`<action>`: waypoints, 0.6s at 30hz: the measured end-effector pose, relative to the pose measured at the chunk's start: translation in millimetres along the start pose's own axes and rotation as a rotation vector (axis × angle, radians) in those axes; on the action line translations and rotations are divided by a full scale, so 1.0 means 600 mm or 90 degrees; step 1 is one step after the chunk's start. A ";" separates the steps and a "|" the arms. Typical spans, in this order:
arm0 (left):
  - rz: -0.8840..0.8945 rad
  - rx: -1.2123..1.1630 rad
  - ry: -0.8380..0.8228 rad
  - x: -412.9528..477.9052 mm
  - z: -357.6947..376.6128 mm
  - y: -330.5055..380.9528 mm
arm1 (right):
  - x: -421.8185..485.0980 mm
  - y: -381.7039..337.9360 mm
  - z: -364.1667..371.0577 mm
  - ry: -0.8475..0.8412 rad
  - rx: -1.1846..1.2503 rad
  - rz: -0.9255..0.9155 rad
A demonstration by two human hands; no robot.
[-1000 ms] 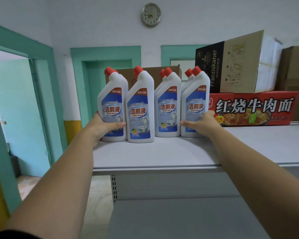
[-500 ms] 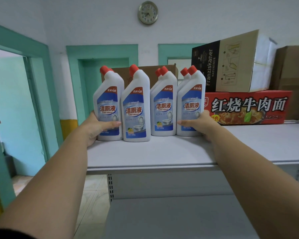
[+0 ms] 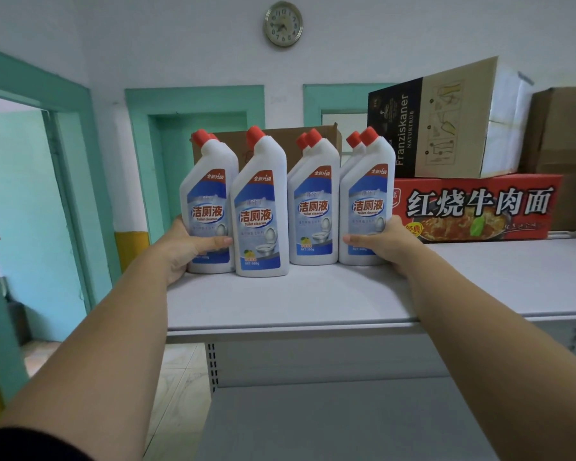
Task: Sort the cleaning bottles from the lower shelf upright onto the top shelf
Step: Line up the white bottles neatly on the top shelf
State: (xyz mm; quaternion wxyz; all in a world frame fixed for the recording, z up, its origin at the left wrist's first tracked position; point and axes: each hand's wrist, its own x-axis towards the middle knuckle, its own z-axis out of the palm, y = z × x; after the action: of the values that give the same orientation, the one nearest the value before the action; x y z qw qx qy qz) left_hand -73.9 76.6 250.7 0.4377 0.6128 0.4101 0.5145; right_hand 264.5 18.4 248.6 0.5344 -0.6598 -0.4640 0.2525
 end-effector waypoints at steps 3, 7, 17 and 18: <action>-0.003 -0.007 0.003 -0.004 0.000 0.001 | 0.001 0.002 0.000 -0.002 -0.004 -0.003; -0.009 -0.007 0.019 -0.012 0.004 0.006 | -0.004 0.000 0.000 -0.001 -0.010 -0.008; 0.043 0.153 0.138 -0.031 0.036 0.019 | -0.021 -0.007 -0.001 0.002 -0.005 -0.013; 0.039 0.165 0.140 -0.031 0.037 0.018 | -0.021 -0.007 0.000 0.004 -0.004 -0.014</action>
State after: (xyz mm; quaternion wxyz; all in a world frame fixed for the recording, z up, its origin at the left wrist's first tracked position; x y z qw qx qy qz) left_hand -54.0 53.6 254.3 0.2913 0.6162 0.4999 0.5343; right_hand 257.6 7.0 250.5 0.5365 -0.6570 -0.4706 0.2430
